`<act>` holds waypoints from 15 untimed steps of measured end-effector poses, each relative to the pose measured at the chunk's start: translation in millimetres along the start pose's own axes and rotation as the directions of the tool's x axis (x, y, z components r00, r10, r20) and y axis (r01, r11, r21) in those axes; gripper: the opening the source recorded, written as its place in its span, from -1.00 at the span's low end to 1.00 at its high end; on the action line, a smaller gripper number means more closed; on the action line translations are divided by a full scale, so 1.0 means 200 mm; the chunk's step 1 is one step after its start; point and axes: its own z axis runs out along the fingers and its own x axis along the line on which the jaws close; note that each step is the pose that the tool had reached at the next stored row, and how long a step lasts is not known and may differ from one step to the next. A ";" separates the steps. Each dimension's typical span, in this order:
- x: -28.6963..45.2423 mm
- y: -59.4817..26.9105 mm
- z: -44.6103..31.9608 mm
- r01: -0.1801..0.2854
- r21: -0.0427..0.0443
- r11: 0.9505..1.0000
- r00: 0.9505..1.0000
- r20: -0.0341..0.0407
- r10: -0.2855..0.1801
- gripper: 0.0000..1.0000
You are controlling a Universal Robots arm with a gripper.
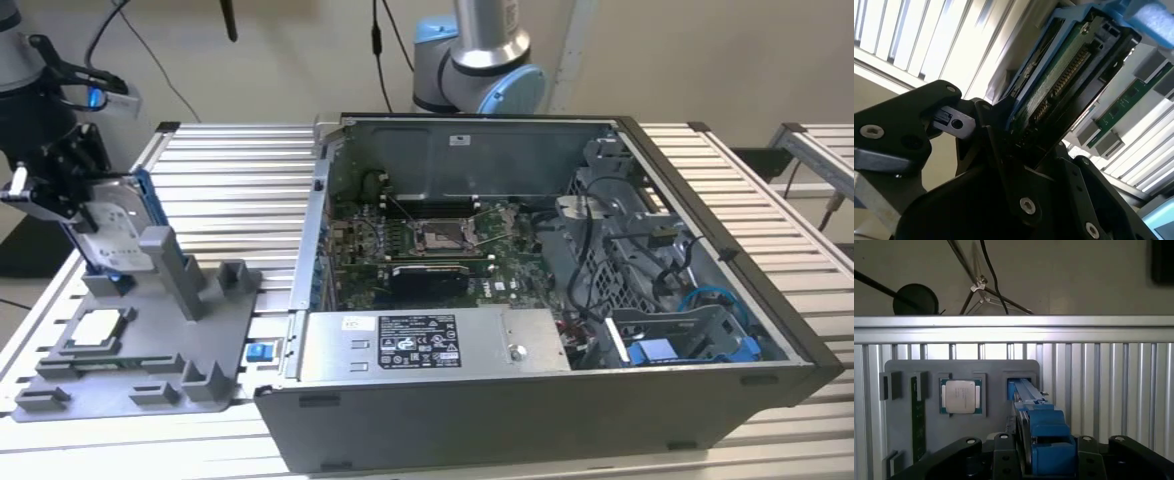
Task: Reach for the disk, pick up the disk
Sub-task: 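Pick up the disk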
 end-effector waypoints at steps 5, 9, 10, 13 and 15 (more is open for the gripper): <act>-0.002 0.001 -0.057 0.000 0.000 1.000 1.000 0.000 0.000 -1.00; -0.003 0.003 -0.103 0.000 0.000 1.000 1.000 0.000 0.000 -1.00; -0.003 0.003 -0.116 0.000 0.000 1.000 1.000 0.000 0.000 -1.00; -0.004 0.004 -0.155 0.000 0.000 1.000 1.000 0.000 0.000 -1.00; -0.005 0.005 -0.179 0.000 0.000 1.000 1.000 0.000 0.000 -1.00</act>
